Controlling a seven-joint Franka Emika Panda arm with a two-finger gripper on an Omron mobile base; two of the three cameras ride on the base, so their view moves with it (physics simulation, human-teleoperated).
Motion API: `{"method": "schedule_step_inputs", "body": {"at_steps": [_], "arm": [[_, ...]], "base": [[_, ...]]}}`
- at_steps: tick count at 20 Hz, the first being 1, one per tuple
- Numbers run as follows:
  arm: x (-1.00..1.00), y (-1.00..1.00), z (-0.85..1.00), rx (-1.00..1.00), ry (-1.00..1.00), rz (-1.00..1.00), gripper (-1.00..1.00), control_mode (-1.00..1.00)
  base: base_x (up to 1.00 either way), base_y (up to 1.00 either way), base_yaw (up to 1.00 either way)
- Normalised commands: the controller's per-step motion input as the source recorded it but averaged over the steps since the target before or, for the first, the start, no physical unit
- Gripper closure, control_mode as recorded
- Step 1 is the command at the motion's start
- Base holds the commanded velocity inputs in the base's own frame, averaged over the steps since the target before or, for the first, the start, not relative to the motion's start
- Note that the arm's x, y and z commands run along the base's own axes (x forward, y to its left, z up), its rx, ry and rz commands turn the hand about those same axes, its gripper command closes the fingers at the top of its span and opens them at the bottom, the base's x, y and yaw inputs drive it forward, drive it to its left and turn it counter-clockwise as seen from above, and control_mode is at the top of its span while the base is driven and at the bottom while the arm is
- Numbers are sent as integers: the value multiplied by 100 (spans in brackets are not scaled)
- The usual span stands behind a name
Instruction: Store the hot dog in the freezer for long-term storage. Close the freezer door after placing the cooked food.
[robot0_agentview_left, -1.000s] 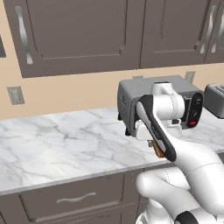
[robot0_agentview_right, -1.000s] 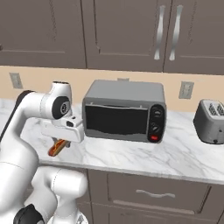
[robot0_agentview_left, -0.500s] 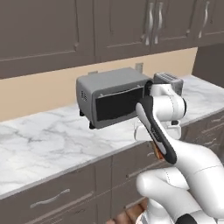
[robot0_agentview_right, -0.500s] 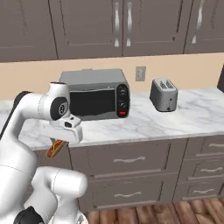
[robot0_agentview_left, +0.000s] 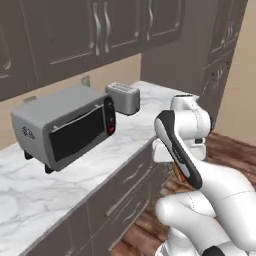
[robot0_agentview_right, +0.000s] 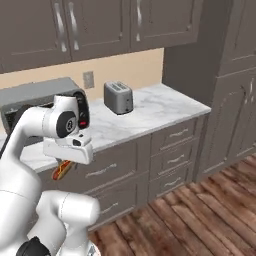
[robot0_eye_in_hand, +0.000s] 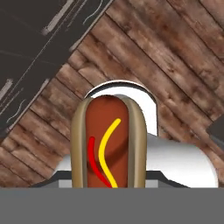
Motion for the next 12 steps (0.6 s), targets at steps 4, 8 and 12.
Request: {"method": "schedule_step_inputs", "body": {"at_steps": [4, 8, 12], "arm": [[0, 0, 0, 0, 0, 0, 100, 100], [0, 0, 0, 0, 0, 0, 100, 100], [0, 0, 0, 0, 0, 0, 100, 100]], "base": [[0, -3, -89], [0, -8, -93], [0, -22, -81]]}}
